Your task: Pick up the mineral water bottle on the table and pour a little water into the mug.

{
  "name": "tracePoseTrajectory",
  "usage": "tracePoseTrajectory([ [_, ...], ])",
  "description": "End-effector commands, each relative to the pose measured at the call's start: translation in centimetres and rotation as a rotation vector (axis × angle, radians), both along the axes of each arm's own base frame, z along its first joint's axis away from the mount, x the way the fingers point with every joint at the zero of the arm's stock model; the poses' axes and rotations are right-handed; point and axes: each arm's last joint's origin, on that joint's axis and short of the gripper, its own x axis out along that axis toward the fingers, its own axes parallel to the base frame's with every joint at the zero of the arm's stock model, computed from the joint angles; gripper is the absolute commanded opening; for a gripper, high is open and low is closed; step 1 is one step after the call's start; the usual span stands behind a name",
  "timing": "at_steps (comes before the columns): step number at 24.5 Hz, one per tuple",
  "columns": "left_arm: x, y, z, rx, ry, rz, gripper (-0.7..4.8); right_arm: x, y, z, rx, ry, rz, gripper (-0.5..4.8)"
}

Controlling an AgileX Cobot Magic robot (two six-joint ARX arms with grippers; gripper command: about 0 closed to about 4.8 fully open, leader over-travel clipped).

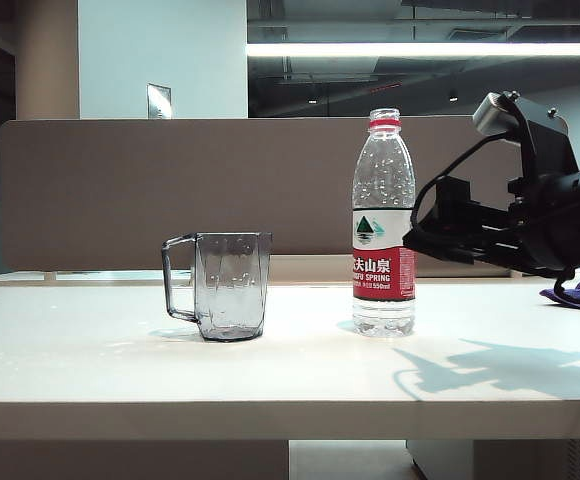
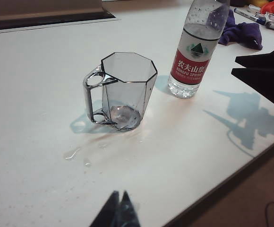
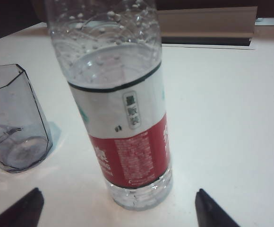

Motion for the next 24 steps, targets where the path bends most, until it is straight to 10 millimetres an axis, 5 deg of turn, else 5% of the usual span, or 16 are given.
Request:
tracePoseTrajectory([
  [1,0.0,0.0,0.2,0.002,-0.019,-0.001,-0.05,0.1,0.1,0.5,0.021,-0.037,-0.002,4.79],
  [12,0.0,0.0,0.2,0.002,-0.019,-0.001,-0.05,0.3,0.0,0.6,0.017,-0.043,-0.034,4.79],
  [24,0.0,0.0,0.2,0.002,-0.019,-0.001,-0.05,4.1,1.6,-0.3,0.023,-0.039,0.011,4.79],
])
